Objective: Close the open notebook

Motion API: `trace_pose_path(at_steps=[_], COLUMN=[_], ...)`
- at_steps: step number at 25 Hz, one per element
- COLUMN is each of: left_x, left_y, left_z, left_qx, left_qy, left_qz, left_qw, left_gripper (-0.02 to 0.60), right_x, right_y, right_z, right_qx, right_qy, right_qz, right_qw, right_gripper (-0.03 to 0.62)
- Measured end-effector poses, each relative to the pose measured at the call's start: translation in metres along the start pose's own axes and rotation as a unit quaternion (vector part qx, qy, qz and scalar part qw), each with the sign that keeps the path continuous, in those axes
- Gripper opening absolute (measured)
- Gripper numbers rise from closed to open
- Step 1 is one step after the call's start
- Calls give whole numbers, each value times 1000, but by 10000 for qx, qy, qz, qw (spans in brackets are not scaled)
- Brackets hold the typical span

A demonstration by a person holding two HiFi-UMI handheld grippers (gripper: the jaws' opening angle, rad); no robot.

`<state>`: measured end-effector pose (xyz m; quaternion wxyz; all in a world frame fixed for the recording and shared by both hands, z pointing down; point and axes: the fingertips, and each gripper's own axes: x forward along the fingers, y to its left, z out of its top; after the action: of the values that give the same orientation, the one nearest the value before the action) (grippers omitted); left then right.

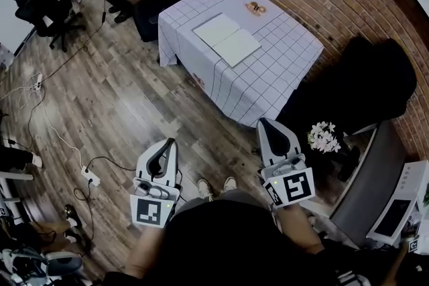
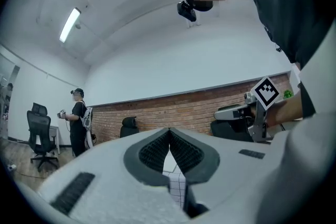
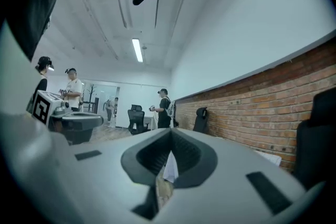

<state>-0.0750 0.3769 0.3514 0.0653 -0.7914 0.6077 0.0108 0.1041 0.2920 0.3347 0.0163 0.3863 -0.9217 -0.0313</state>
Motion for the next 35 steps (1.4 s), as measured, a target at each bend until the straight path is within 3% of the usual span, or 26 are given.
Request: trace_pose_path(at_steps=[6, 12, 16, 22, 29, 35], left_x=[-25, -8, 31, 119, 239, 291], left_y=[17, 22, 33, 56, 74, 76], left_z=[-18, -42, -56, -86, -74, -68], left_qx=[-144, -375, -400, -412, -296, -302], left_qy=[89, 265, 328, 760, 645, 494], left_qz=[43, -45, -81, -246, -415, -494], left_qw=[9998, 9989, 9986, 9960, 9966, 9971], left_gripper=[25, 25, 25, 25, 24, 25], right_x=[7, 24, 54, 131, 202, 232], right_y=[16, 12, -11, -69, -138, -176], right_z=[-13, -42, -66, -105, -111, -113], right_qx=[165, 368, 524, 807, 1002, 933], right_qy=[141, 518, 674, 830, 878, 903], right_qz=[70, 115, 135, 164, 276, 255], right_qw=[9997, 9979, 9963, 9931, 9907, 9912], right_gripper=[14, 14, 14, 14, 14, 14])
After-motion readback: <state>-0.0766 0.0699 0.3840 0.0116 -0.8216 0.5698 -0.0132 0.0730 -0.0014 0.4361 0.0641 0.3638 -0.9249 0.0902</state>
